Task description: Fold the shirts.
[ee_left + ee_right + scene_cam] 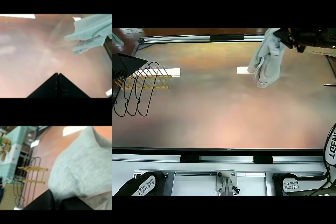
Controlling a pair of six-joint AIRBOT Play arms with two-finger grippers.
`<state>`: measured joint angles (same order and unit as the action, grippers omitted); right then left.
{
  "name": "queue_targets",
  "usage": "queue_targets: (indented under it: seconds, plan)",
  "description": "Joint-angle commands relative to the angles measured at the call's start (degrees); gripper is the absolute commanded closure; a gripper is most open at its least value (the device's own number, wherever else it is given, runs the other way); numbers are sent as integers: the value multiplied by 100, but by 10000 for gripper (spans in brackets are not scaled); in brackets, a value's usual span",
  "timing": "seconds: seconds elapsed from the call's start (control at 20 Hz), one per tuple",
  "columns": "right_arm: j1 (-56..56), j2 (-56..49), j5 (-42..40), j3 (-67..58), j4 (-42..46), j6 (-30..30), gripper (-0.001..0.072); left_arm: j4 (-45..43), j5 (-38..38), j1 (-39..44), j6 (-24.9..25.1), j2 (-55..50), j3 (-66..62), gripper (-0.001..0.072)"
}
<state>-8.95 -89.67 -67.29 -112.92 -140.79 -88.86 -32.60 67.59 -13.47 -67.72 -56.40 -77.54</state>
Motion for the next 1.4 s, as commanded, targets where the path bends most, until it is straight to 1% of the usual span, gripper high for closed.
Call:
queue_targets:
  seconds: [0.0,0.1,0.2,0.3,0.45,0.55,0.6,0.65,0.7,0.8,0.95,1.0,1.1,1.35]
  plan:
    - [-400,0,168,-116,850,52,645,0,0,4,-4,2,2,674]
    - [-492,-101,509,-116,1213,52,645,0,0,4,-4,2,2,674]
    - [-490,-304,1067,-116,1235,57,645,-2,2,4,-4,2,2,674]
    - [-442,-546,1908,-116,1113,120,645,0,2,4,-4,2,2,674]
    - [-444,-852,3467,-116,599,125,645,-2,4,4,-4,2,2,674]
    - [-490,-949,4260,-116,765,116,645,-2,4,4,-7,2,2,674]
    - [-540,-990,4371,-116,1067,85,645,-2,2,4,-57,2,2,674]
    - [-577,-1051,4262,-116,1493,81,645,0,2,4,-153,2,2,674]
    - [-640,-1147,3974,-116,1891,83,645,-2,4,7,-238,2,2,674]
    - [-706,-1429,2940,-116,2529,85,645,-2,2,39,-306,2,2,674]
    - [-706,-1801,1191,-116,3698,293,644,-2,0,157,-306,-9,2,674]
    - [-706,-1827,767,-116,3954,293,644,-2,-2,190,-302,-9,2,674]
    - [-693,-1805,122,-116,4203,284,644,-4,-7,232,-302,-15,2,674]
    - [-693,-1755,-1523,-116,4328,404,644,-2,-2,345,-304,-92,2,674]
